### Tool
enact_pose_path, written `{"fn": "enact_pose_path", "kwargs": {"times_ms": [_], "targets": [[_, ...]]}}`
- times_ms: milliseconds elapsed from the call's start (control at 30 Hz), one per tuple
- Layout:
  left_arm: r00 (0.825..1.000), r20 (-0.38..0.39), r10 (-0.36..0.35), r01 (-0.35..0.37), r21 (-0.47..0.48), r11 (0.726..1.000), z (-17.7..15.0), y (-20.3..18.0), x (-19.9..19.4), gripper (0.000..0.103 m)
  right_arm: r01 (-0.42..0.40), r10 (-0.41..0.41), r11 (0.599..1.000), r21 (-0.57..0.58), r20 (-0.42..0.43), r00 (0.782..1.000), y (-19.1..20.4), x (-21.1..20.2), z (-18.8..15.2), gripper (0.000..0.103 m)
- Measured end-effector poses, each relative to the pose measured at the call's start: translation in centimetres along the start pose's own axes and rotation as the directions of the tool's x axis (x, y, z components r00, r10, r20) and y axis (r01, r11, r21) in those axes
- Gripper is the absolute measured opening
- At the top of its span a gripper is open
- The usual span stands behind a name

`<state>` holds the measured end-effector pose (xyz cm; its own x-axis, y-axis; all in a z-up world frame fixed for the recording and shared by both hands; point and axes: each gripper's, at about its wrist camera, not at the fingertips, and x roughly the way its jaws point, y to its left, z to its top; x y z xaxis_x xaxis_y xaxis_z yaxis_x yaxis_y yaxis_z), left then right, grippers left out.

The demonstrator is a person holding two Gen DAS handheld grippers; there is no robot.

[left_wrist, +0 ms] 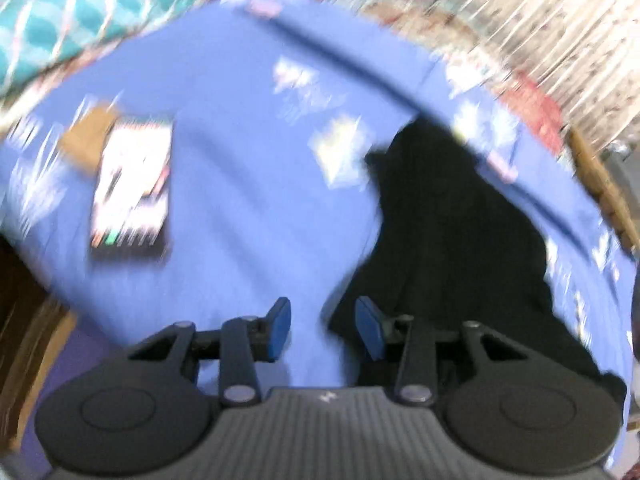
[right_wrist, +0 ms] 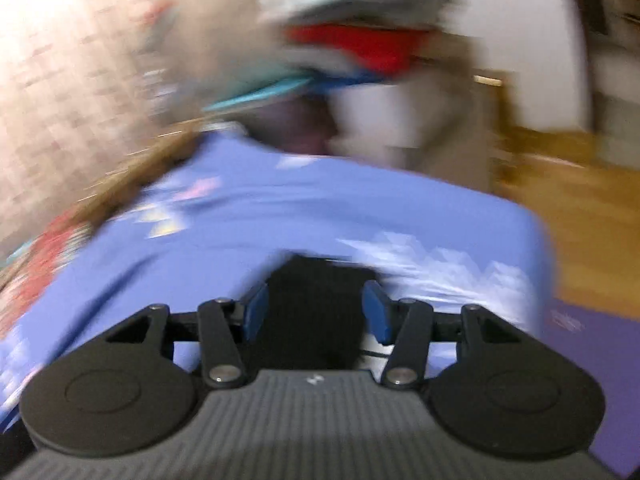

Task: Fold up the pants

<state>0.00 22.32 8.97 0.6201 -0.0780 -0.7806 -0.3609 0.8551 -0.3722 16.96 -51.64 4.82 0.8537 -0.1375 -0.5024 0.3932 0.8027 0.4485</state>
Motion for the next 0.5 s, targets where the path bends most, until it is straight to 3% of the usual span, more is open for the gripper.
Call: {"fn": "enact_pose_path", "kwargs": {"times_ms": [100,200,267,367,433,500], "targets": [[0.997,0.059,-0.058,0.055,0.051,0.997,1.8,-3.3,3.5,0.038,-0.202,0.194,0.976,-0.084,-0.098,0.976,7.2,2.1,0.0,0.055],[0.987,0.018,-0.159,0.158,0.061,0.986,1.9,-6.1,8.4,0.037,-0.381,0.335,0.907,-0.178,-0.242,0.91,15.8,5.6,-1.3,0.055],[0.984,-0.05,-0.171,0.174,0.061,0.983,1.3,-7.0,12.0,0.035,-0.478,0.385,0.842,-0.248,-0.345,0.856,21.7,7.6,-3.2,0.055],[0.989,-0.106,-0.1,0.109,0.087,0.99,-0.7,-7.0,15.6,0.025,-0.562,0.375,0.755,-0.339,-0.48,0.793,30.0,11.3,-7.1,0.058],[0.994,-0.061,-0.088,0.096,0.139,0.986,-1.6,-6.8,15.0,0.02,-0.58,0.336,0.716,-0.388,-0.538,0.774,34.9,13.7,-9.9,0.063],[0.994,-0.068,-0.085,0.093,0.134,0.987,-1.6,-6.0,14.9,0.015,-0.569,0.274,0.715,-0.406,-0.586,0.762,38.4,16.7,-12.5,0.064]]}}
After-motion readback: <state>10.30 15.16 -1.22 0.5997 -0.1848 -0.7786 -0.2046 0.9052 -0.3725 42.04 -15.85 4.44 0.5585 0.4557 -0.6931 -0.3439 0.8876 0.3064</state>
